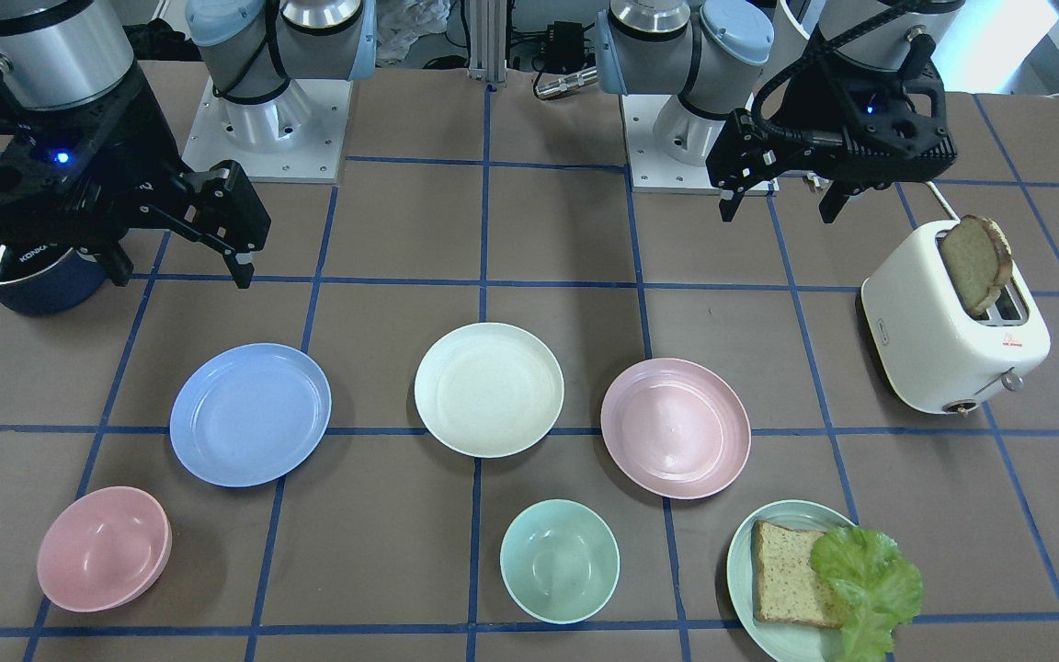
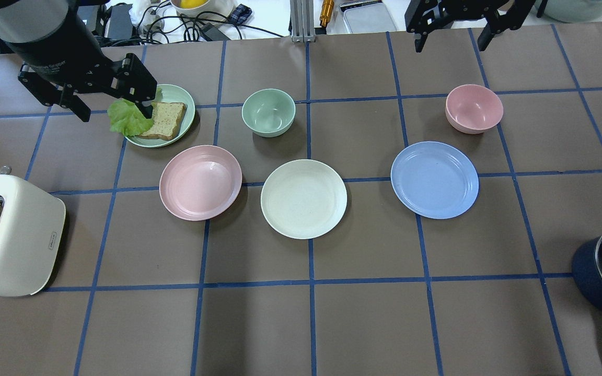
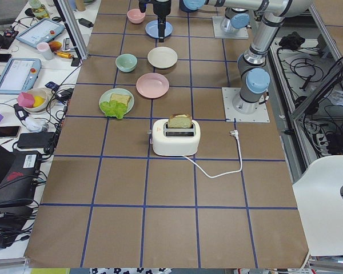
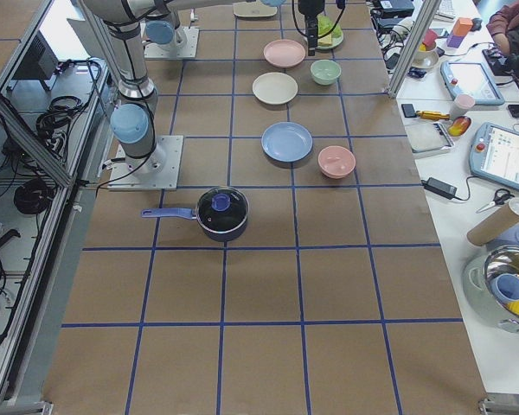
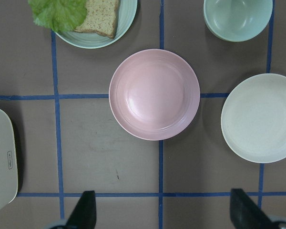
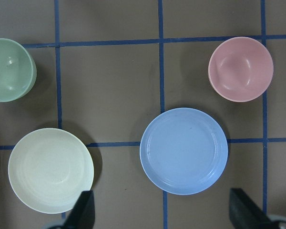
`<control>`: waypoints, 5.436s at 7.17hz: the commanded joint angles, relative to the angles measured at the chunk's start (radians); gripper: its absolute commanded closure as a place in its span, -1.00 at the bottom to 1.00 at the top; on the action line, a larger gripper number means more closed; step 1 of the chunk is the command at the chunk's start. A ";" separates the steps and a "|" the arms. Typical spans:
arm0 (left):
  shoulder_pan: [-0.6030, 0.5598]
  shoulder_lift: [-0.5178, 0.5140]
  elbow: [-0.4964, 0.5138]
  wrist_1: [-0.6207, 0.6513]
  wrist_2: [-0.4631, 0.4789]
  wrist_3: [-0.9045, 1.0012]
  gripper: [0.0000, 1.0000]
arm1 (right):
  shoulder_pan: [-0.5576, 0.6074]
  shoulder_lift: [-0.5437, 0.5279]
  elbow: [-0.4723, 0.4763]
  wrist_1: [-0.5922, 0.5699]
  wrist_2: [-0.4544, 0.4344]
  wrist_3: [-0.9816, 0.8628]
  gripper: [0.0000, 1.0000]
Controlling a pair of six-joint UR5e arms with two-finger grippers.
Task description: Stack three plates with pink and blue
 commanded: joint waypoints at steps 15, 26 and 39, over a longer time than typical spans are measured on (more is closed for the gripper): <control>-0.035 -0.176 0.008 0.023 -0.020 -0.251 -1.00 | -0.001 -0.098 0.165 -0.010 -0.012 -0.084 -1.00; -0.127 -0.474 -0.241 0.612 -0.070 -0.400 -0.75 | -0.014 -0.083 0.129 0.021 -0.021 -0.157 -1.00; -0.258 -0.381 -0.142 0.395 0.006 -0.377 1.00 | -0.282 0.162 0.347 -0.271 0.085 -0.367 -0.75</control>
